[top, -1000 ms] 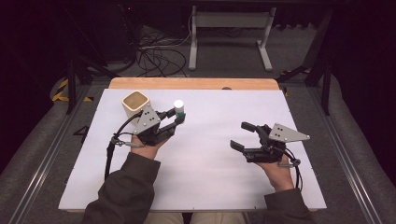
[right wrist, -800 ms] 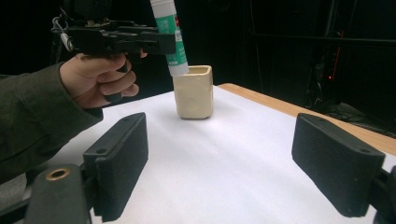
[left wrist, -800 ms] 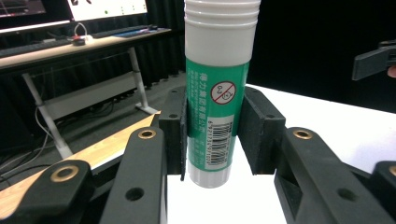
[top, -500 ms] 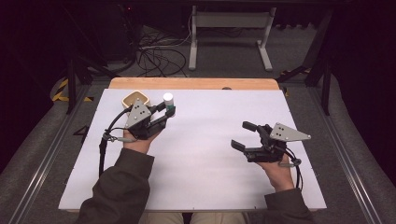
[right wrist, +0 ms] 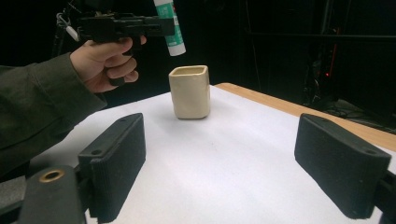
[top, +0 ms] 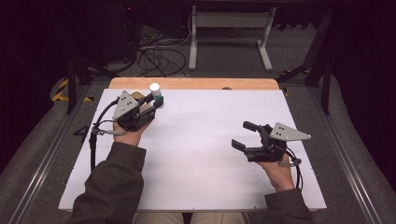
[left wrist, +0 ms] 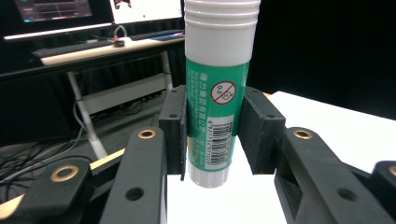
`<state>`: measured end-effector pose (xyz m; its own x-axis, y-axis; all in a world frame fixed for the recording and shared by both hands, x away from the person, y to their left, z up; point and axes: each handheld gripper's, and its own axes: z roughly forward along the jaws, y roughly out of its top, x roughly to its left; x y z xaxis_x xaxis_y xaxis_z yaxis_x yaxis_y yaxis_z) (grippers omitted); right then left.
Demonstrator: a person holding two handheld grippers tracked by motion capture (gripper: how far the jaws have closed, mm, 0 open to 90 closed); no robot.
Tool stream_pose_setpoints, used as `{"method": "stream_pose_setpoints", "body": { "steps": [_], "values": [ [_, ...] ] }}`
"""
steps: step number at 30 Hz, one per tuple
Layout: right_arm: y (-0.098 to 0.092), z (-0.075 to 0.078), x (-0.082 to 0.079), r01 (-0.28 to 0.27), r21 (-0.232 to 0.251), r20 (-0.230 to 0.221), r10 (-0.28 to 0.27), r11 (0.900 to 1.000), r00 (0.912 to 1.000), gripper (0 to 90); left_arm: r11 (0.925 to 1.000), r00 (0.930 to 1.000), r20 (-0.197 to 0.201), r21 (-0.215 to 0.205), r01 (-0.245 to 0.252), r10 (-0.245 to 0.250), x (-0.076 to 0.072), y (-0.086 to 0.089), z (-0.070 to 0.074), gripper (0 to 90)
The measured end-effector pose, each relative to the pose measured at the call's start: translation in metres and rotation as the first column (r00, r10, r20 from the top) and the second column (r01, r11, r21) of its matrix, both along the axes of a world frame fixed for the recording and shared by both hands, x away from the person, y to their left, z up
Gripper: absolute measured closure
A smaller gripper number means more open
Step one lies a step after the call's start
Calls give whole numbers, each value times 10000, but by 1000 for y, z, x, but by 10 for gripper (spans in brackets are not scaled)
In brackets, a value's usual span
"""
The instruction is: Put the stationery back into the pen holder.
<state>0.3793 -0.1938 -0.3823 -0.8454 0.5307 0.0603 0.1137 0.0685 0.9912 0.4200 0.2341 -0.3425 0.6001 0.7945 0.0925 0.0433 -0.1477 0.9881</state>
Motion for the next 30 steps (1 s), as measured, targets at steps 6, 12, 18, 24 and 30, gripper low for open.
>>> {"method": "stream_pose_setpoints", "body": {
  "steps": [6, 12, 18, 24, 30],
  "values": [
    [-1, 0, 0, 22, 40, -27, -21, 10000, 10000, 153, 9990, 9990, -70, -22, -451, 451, 5, 11, -1, 655],
    [-1, 0, 0, 14, 77, -22, -14, 10000, 10000, 147, 9955, 9955, -135, 6, -942, 942, 11, 21, -4, 655],
    [-1, 0, 0, 18, 74, -20, -18, 10000, 10000, 145, 9908, 9906, -219, -21, -1354, 1353, 16, 30, -8, 655],
    [-2, 0, 0, 46, 91, -26, -45, 9999, 10000, 140, 9854, 9849, -388, -164, -1697, 1690, 22, 38, -12, 654],
    [-3, 0, 0, 57, 125, -11, -56, 9999, 10000, 138, 9766, 9756, -570, -261, -2135, 2118, 29, 46, -18, 654]
  ]
}}
